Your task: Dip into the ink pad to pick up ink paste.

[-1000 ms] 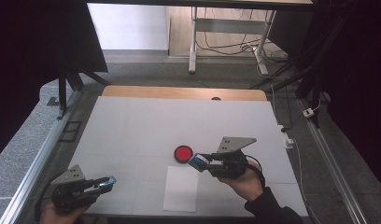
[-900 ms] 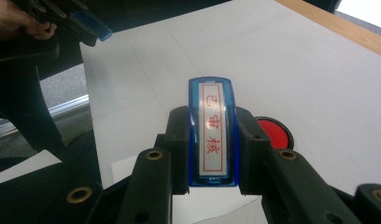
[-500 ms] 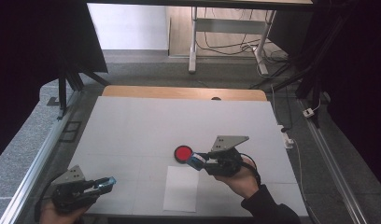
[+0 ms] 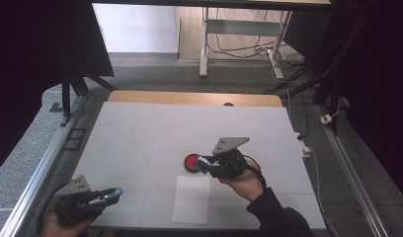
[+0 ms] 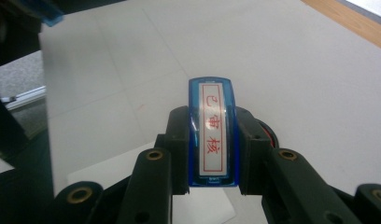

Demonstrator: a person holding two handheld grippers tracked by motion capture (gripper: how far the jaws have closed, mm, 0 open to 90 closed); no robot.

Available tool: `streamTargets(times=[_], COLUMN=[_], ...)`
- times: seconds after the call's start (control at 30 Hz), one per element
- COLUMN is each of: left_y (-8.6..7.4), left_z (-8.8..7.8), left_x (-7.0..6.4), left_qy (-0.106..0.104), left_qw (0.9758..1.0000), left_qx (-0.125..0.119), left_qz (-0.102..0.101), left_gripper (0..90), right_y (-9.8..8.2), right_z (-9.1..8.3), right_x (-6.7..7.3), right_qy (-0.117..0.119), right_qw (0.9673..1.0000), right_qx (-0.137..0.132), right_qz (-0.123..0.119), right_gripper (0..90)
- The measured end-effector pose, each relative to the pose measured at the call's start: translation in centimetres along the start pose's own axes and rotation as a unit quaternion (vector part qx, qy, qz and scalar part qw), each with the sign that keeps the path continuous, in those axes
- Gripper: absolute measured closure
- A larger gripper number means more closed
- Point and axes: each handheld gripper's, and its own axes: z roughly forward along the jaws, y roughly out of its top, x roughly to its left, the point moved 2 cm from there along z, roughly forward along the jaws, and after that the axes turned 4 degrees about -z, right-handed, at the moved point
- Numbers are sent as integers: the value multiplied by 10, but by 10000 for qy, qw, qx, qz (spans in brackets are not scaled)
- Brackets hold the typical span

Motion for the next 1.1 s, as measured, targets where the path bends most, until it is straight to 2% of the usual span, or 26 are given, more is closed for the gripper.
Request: streamTargets(times=[0.37, 0.57, 0.8, 1.1], left_y=[0, 0, 0, 0], left_z=[1, 1, 1, 1], left_x=[-1, -1, -2, -4], left_qy=[10, 0, -10, 1], left_qw=[10000, 10000, 9999, 9998], left_qx=[37, 54, 59, 63], left_qz=[47, 36, 102, 187], left_gripper=[680, 679, 679, 679], right_y=[-1, -1, -1, -3], right_z=[17, 24, 32, 45], right_x=[-19, -24, -30, -37], right_qy=[-120, -177, -142, -236], right_qw=[9994, 9992, 9987, 9976], right_qx=[125, 211, 304, 510], right_qz=[285, 303, 383, 395], right_gripper=[707, 708, 707, 708])
